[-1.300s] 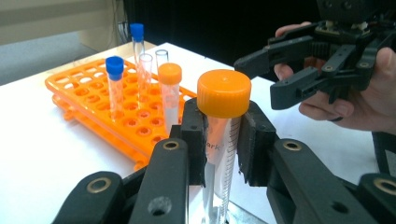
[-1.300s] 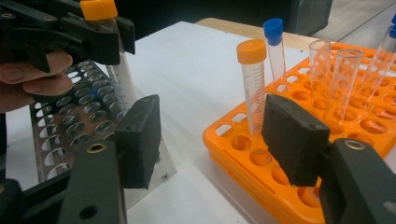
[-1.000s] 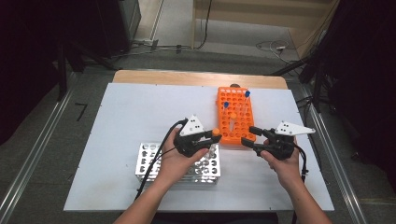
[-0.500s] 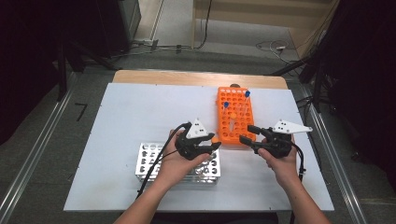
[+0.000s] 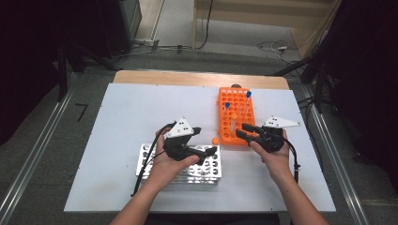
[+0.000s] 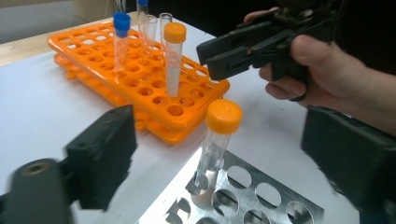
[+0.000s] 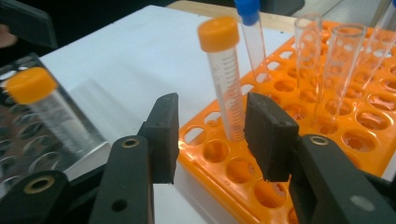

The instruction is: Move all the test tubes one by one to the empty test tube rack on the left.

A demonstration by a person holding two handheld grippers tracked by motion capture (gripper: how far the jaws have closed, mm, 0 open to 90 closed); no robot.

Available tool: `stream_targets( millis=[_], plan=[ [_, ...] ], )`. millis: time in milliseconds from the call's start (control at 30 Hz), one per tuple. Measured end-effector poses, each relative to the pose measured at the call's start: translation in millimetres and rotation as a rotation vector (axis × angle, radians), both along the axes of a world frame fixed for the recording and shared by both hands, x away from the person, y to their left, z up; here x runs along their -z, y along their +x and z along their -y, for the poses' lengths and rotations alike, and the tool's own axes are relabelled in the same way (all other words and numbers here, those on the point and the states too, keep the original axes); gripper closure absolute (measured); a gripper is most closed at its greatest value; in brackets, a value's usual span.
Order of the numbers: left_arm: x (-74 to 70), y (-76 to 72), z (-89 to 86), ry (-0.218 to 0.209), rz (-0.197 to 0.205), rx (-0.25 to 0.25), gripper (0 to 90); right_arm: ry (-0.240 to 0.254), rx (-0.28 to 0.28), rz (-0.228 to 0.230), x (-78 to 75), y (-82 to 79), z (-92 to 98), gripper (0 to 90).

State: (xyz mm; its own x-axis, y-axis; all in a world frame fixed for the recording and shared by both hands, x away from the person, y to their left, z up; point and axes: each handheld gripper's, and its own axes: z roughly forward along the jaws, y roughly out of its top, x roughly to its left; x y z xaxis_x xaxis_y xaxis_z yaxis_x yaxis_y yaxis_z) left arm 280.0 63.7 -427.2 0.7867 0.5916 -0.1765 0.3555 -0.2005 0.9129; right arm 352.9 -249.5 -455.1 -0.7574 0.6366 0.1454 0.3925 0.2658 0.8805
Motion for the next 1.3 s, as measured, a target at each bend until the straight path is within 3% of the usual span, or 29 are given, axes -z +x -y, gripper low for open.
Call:
stream_targets(
  millis=[100,267,433,700,1100,1300],
  plan=[
    [0.6,-2.1,-10.1,-0.027,-0.005,0.011,0.0,-0.012,0.018,-0.016,6.4,7.6,-6.6,54.6],
    [0.8,-4.8,-23.9,-0.076,0.004,0.011,0.0,-0.042,0.027,-0.01,12.3,12.0,-16.4,54.7],
    [1.2,-7.7,-28.9,-0.077,0.009,-0.003,0.0,-0.061,0.057,-0.004,18.1,17.1,-20.4,60.5],
    [3.0,-9.2,-33.2,-0.081,0.009,-0.013,0.0,-0.108,0.086,0.051,22.1,17.1,-26.2,72.7],
    [-1.6,-8.8,-30.1,-0.101,0.033,0.016,0.0,-0.018,0.096,0.095,-4.3,2.1,-12.5,72.7],
    [-11.0,-13.9,-27.6,-0.114,0.064,0.042,0.0,0.021,0.043,0.102,-25.0,-13.6,-12.5,72.7]
  ],
)
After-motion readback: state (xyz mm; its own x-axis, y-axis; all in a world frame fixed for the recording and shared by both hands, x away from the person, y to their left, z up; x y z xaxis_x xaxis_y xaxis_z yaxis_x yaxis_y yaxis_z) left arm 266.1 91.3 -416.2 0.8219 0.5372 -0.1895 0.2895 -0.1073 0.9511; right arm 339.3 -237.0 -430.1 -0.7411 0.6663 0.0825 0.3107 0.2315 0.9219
